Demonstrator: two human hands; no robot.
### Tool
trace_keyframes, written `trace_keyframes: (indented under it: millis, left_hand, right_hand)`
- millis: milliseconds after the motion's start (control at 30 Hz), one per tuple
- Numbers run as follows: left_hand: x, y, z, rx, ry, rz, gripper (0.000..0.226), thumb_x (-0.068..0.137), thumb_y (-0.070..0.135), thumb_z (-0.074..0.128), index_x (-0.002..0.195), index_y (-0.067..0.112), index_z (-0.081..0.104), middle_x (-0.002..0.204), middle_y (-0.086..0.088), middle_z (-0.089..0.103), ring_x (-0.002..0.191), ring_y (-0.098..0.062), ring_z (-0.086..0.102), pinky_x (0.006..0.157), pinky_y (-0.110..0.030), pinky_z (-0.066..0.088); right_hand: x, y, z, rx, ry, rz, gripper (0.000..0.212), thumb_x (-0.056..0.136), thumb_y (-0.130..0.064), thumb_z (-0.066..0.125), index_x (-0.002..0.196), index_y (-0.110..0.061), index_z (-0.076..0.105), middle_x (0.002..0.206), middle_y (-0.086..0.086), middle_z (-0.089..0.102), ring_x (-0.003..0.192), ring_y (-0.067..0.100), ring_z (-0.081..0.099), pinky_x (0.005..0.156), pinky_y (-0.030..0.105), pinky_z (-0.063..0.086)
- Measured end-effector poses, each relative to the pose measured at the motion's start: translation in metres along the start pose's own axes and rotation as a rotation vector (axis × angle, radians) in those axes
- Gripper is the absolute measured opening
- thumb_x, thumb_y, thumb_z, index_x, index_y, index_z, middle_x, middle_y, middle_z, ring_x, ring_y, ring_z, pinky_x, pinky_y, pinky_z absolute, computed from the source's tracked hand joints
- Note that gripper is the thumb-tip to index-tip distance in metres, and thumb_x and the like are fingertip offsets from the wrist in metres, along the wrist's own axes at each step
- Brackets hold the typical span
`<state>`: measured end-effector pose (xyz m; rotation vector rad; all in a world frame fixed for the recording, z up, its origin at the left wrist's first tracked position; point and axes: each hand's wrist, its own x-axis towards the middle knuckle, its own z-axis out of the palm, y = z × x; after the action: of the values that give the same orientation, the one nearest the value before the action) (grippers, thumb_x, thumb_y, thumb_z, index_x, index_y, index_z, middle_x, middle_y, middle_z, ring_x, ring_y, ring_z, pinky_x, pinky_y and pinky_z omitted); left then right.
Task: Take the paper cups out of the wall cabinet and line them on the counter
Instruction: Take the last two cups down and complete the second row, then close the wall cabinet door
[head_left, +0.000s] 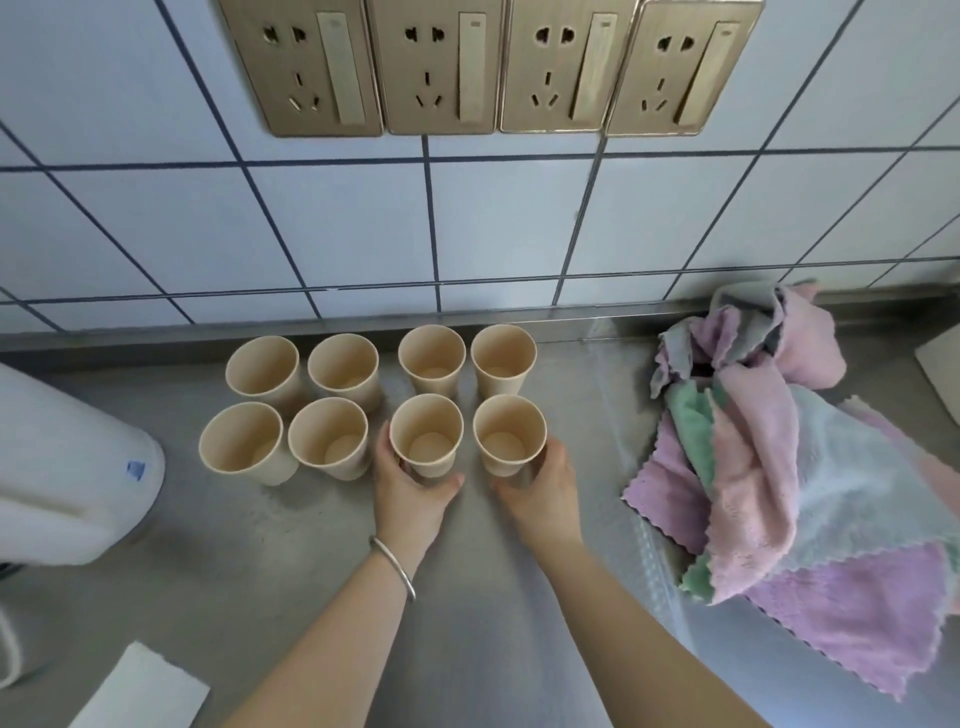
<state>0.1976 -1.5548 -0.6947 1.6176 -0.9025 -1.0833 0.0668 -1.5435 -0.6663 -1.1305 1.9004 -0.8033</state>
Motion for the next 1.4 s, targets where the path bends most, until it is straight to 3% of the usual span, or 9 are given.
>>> trace_keyframes:
  millis: [133,333,467,633,767,967,1100,1200,1400]
  left_hand:
    - [-0.017,-0.001,-0.008,0.088,-0.012,-0.138,0.098,0.062,-0.009,0.079,0.142,0.003,0.025,0.143,-0.018,0.038,0.130,-0.028,0.044,0.107,-0.034,0.036]
    - [-0.060,0.015,-0.012,0.125,-0.047,-0.212,0.059,0.073,-0.002,0.070,0.126,0.000,0.044,0.121,-0.015,0.054,0.089,-0.021,0.055,0.079,-0.027,0.040]
    - [-0.103,0.030,0.000,0.208,-0.319,-0.135,0.038,0.077,0.005,0.066,0.112,0.011,0.053,0.099,-0.001,0.058,0.089,-0.019,0.055,0.081,-0.026,0.040]
    - [-0.187,0.056,0.032,0.223,-0.746,-0.069,0.020,0.079,0.011,0.068,0.095,0.017,0.058,0.082,0.004,0.060,0.076,-0.019,0.052,0.071,-0.030,0.040]
    - [-0.273,0.075,0.049,0.258,-0.983,0.059,0.017,0.082,0.014,0.066,0.095,0.021,0.057,0.082,0.009,0.060,0.072,-0.007,0.054,0.065,-0.023,0.042]
    - [-0.417,0.082,0.061,0.275,-1.313,0.154,0.016,0.084,0.010,0.063,0.098,0.014,0.057,0.084,0.006,0.057,0.076,-0.007,0.054,0.069,-0.023,0.043]
    - [-0.530,0.080,0.055,0.246,-1.497,0.159,0.015,0.085,0.010,0.061,0.084,0.024,0.056,0.087,0.002,0.059,0.081,-0.013,0.054,0.075,-0.028,0.042]
    - [-0.624,0.077,0.036,0.238,-1.655,0.177,0.012,0.085,0.012,0.061,0.092,0.021,0.060,0.090,0.003,0.063,0.086,-0.015,0.057,0.083,-0.034,0.045]
    - [-0.800,0.077,-0.013,0.196,-2.009,0.255,0.016,0.085,0.014,0.063,0.099,0.021,0.061,0.100,0.001,0.065,0.096,-0.015,0.061,0.084,-0.031,0.049]
  right_hand:
    - [-0.015,0.003,-0.007,0.036,0.034,0.139,0.054,0.074,-0.023,0.071,0.123,-0.007,0.052,0.123,0.013,0.055,0.114,0.027,0.054,0.098,0.033,0.041]
    - [-0.065,0.004,-0.026,0.192,0.156,0.272,0.047,0.081,-0.019,0.064,0.125,-0.011,0.050,0.126,0.008,0.056,0.115,0.022,0.054,0.096,0.029,0.039]
    - [-0.117,0.009,-0.060,0.342,0.372,0.271,0.042,0.084,-0.018,0.061,0.124,-0.013,0.050,0.115,0.003,0.059,0.096,0.015,0.054,0.091,0.034,0.046]
    - [-0.197,0.028,-0.113,0.477,0.640,0.288,0.039,0.086,-0.020,0.059,0.122,-0.015,0.049,0.104,-0.001,0.058,0.092,0.014,0.055,0.082,0.029,0.044]
    - [-0.270,0.056,-0.154,0.546,0.822,0.331,0.035,0.086,-0.025,0.059,0.119,-0.018,0.051,0.098,-0.003,0.057,0.090,0.016,0.056,0.075,0.027,0.042]
    - [-0.403,0.105,-0.215,0.617,1.101,0.367,0.026,0.086,-0.022,0.060,0.111,-0.020,0.053,0.093,-0.002,0.059,0.076,0.012,0.056,0.062,0.014,0.041]
    - [-0.508,0.133,-0.252,0.616,1.278,0.366,0.018,0.085,-0.021,0.060,0.102,-0.020,0.056,0.084,-0.005,0.060,0.084,0.018,0.058,0.073,0.025,0.045]
    - [-0.598,0.147,-0.278,0.546,1.420,0.363,0.012,0.085,-0.022,0.061,0.093,-0.028,0.055,0.085,-0.008,0.061,0.086,0.016,0.060,0.079,0.029,0.049]
    - [-0.781,0.156,-0.320,0.403,1.726,0.356,0.009,0.085,-0.018,0.060,0.095,-0.018,0.061,0.087,-0.005,0.064,0.079,0.008,0.060,0.062,0.007,0.044]
